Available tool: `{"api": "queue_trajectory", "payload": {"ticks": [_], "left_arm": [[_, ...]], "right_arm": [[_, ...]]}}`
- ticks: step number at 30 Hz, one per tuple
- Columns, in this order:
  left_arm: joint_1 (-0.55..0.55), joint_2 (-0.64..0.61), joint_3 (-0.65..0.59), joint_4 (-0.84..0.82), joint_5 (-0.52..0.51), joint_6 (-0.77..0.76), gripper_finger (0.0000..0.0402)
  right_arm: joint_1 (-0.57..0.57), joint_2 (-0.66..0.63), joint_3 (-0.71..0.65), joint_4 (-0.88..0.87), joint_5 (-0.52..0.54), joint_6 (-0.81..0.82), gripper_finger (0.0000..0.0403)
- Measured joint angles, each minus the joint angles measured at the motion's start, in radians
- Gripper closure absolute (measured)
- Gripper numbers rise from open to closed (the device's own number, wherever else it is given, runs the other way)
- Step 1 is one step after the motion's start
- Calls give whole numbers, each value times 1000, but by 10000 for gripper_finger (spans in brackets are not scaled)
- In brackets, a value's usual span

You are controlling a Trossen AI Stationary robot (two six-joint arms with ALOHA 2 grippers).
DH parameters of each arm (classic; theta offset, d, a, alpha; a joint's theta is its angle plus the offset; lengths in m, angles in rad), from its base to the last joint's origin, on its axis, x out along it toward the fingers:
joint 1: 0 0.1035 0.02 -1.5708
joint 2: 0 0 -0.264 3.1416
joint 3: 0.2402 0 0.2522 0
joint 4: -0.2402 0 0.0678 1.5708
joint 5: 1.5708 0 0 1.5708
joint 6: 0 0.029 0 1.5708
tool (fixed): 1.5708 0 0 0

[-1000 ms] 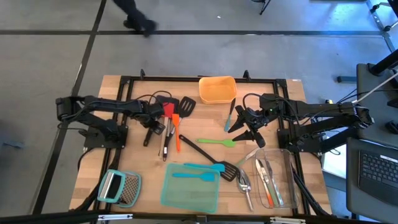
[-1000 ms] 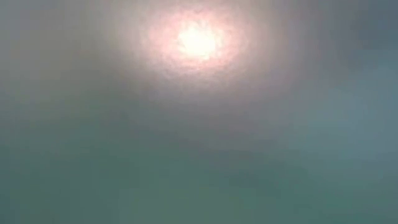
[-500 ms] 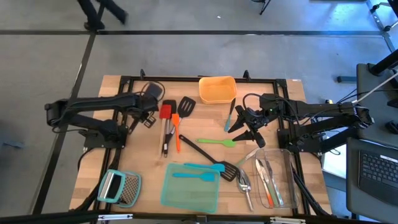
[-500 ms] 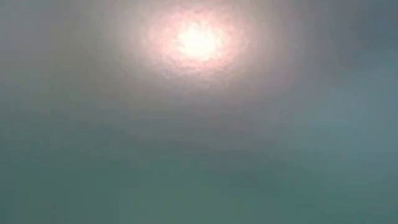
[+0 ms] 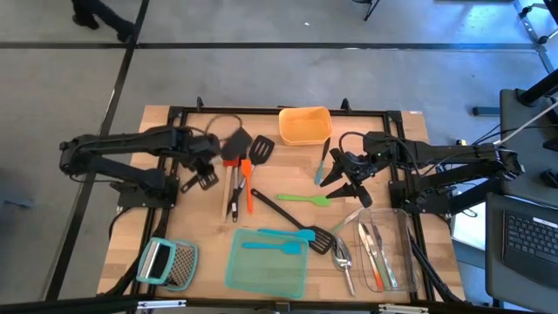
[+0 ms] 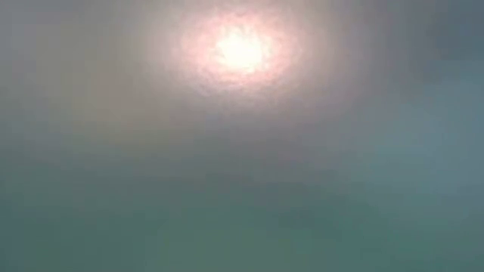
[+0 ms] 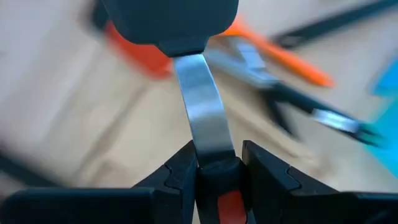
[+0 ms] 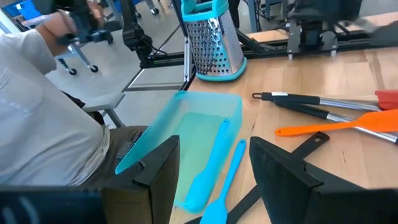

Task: Pick & Place Kitchen Items
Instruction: Put the black spatula into the blue bin

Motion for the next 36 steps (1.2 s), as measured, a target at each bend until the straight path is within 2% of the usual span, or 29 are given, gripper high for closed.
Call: {"api": "queue_trajectory", "payload": {"ticks": [4, 9, 17, 20, 27, 36], "left_arm": [[-159, 53, 19, 50, 51, -35, 299], [-356, 182, 71, 134, 72, -43, 299], [-537, 384, 251, 192, 79, -31, 299], [-571, 457, 304, 234, 125, -9, 299], [-600, 605, 348, 268, 350, 48, 300], [-533, 711, 349, 340, 485, 188, 300]], "right_arm": [[0, 0, 0, -5, 0, 0, 206], [0, 0, 0, -4, 0, -19, 206], [0, 0, 0, -4, 0, -28, 206], [0, 0, 0, -4, 0, -27, 206], [0, 0, 0, -8, 0, -26, 206], [0, 0, 0, -11, 0, -26, 206]]}}
